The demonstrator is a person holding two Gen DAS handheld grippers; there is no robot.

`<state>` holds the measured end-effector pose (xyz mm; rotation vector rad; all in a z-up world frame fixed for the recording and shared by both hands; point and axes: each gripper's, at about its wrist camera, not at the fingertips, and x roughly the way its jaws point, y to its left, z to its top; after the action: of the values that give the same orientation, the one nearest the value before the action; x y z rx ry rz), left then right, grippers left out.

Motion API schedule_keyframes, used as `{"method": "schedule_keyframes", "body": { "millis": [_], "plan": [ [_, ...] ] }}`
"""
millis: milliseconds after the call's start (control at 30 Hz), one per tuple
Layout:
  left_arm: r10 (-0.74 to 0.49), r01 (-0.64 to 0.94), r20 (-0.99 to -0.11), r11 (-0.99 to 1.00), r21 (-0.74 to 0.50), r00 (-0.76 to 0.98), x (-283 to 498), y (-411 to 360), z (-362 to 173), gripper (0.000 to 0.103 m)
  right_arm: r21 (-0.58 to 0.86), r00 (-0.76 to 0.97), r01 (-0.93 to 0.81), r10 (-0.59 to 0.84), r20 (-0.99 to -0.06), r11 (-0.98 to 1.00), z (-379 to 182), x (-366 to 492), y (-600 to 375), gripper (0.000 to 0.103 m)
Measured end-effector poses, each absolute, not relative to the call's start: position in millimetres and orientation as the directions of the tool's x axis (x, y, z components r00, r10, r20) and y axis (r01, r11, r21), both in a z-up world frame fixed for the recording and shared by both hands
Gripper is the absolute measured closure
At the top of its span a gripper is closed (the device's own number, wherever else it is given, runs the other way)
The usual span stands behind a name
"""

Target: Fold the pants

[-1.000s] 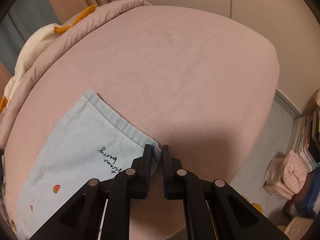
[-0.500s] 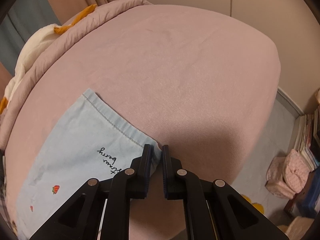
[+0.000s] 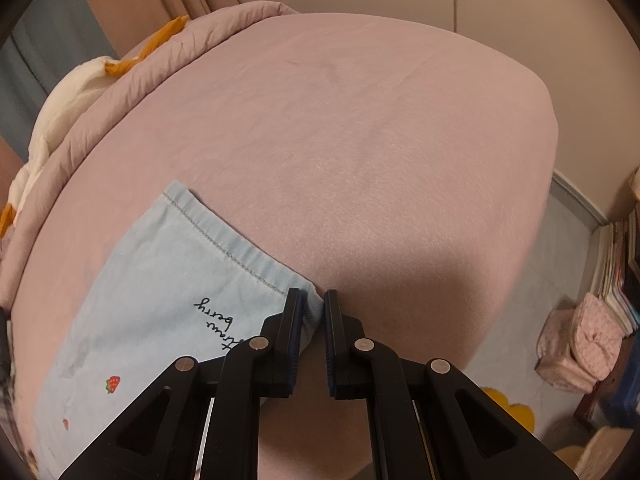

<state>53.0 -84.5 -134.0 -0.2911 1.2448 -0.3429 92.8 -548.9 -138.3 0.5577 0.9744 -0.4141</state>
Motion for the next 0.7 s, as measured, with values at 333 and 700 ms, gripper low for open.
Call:
{"method": "schedule_keyframes", "body": {
  "millis": [333,700],
  "plan": [
    [-0.338,0.130,-0.880,0.941,-0.313,0.335,62.1,-87.4,-124.0,0.031,0.286,0.528,0.561,-0.069,-0.847,0.777,-140.5,88.4,-550.9,0.098],
    [-0.331,0.117,-0.879,0.944,-0.310,0.344,65.6,-91.8,-140.1,0.028,0.269,0.522,0.553,-0.076,-0.850,0.789,-127.0,78.7,-552.2,0.038]
  ]
}}
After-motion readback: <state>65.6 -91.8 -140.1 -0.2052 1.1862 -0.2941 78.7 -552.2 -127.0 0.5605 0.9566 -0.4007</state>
